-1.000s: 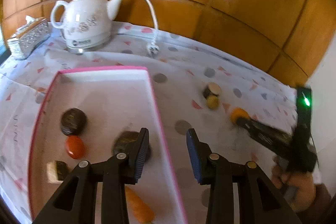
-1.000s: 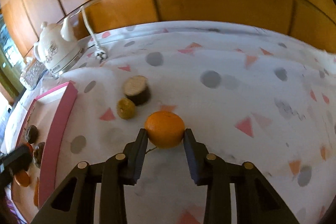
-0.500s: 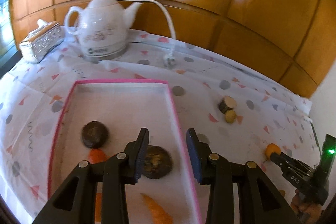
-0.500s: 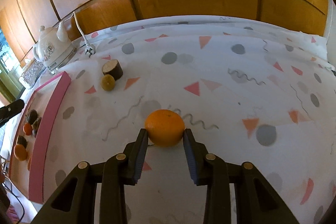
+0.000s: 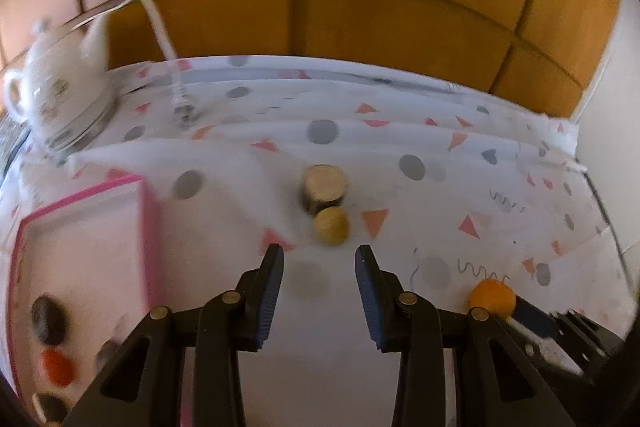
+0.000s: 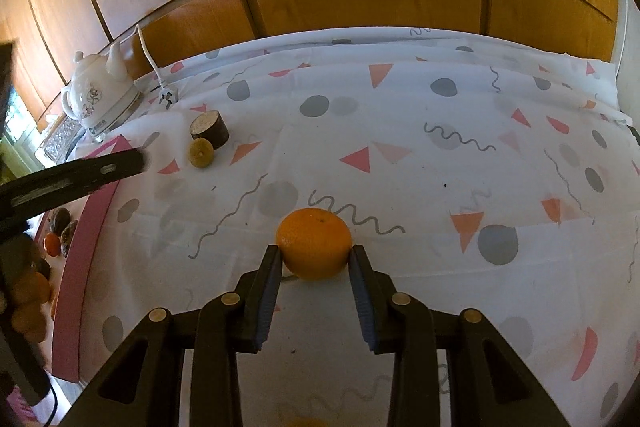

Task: Organize fruits
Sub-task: 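Grasp the orange with the right gripper while the left grasps a small yellow round fruit, then lift the small yellow fruit with the left gripper while the right holds the orange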

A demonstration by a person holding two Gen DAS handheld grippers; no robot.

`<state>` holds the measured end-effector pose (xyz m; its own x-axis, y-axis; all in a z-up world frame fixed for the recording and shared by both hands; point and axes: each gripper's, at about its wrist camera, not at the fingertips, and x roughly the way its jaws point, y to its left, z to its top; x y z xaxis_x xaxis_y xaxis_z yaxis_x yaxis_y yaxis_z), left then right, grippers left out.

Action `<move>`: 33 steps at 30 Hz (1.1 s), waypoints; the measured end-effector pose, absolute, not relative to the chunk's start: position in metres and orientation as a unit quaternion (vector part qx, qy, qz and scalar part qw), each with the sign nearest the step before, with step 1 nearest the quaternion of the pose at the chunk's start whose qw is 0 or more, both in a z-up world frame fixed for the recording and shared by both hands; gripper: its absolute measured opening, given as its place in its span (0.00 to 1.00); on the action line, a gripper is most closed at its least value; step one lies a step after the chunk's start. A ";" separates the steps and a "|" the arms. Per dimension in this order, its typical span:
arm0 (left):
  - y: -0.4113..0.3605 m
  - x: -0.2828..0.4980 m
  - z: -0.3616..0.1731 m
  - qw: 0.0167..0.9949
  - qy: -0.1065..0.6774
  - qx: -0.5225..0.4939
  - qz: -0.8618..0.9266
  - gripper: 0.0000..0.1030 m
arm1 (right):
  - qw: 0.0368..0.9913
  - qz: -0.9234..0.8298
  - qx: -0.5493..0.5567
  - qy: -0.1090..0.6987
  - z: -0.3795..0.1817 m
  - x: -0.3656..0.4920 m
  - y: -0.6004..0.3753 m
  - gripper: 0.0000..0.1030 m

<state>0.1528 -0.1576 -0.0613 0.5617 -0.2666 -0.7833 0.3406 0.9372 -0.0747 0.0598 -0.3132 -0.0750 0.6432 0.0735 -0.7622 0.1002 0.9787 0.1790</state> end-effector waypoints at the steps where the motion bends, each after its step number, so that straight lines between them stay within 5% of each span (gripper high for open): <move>1: -0.165 0.157 -0.065 0.882 0.436 0.050 -0.173 0.37 | 0.901 -0.007 0.102 0.422 -0.075 0.060 -0.313 0.34; 8: -0.179 0.181 -0.086 0.877 0.453 0.044 -0.152 0.36 | 0.902 -0.005 0.103 0.418 -0.075 0.060 -0.315 0.34; 9: -0.178 0.183 -0.089 0.876 0.455 0.042 -0.152 0.24 | 0.903 -0.005 0.103 0.417 -0.076 0.060 -0.315 0.34; 10: -0.178 0.185 -0.091 0.875 0.458 0.039 -0.153 0.23 | 0.904 -0.006 0.103 0.416 -0.076 0.059 -0.314 0.34; 33: -0.153 0.085 -0.088 0.870 0.450 0.047 -0.196 0.22 | 0.899 -0.012 0.098 0.426 -0.079 0.055 -0.310 0.34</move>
<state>0.0847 -0.1533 -0.0878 0.5184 -0.2980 -0.8016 0.3831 0.9189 -0.0938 0.0549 -0.3103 -0.0791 0.6373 0.0623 -0.7681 0.1041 0.9806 0.1659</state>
